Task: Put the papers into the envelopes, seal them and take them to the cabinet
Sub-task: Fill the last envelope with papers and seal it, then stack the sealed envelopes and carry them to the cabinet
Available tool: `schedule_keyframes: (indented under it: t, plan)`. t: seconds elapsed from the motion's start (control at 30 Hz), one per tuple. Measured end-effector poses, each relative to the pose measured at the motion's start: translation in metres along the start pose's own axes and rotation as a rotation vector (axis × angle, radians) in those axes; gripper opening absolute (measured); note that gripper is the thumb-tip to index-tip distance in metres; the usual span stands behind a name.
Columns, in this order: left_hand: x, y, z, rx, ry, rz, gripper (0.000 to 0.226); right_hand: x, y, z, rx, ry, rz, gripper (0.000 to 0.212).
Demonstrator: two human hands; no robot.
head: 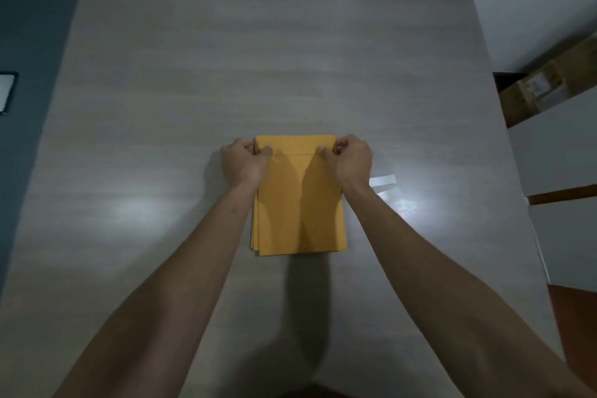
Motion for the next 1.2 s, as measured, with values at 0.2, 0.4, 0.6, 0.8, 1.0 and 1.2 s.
schedule_keyframes:
  t: [0.2, 0.4, 0.6, 0.8, 1.0, 1.2]
  plan:
    - [-0.003, 0.004, 0.008, -0.004, -0.028, -0.011, 0.037, -0.005, 0.015, 0.002, 0.018, 0.036, -0.018, 0.051]
    - [0.017, 0.007, -0.008, 0.377, -0.111, -0.25, 0.023, 0.014, 0.012, 0.008, -0.155, 0.122, -0.037, 0.038]
    - [0.079, -0.009, -0.023, 0.603, -0.063, -0.496, 0.047, 0.083, -0.004, 0.003, -0.419, 0.076, -0.141, 0.025]
    - [0.144, -0.066, -0.031, 0.628, 0.155, -0.408, 0.026, 0.167, -0.039, -0.023, -0.596, -0.104, -0.251, 0.027]
    - [0.203, -0.124, -0.028, 0.614, 0.538, -0.34, 0.022, 0.239, -0.072, -0.05, -0.748, -0.363, -0.348, 0.018]
    - [0.223, -0.117, -0.061, 0.506, 0.531, -0.34, 0.027, 0.269, -0.062, -0.018, -0.658, -0.301, -0.347, 0.016]
Point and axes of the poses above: each hand's wrist, its own x-axis away from the middle knuckle, its own y-axis out of the palm, z = x × y, the point moved 7 cm from there along -x, towards the middle knuckle, and after that the axes turned 13 degrees about -x, right-handed, at the moved point
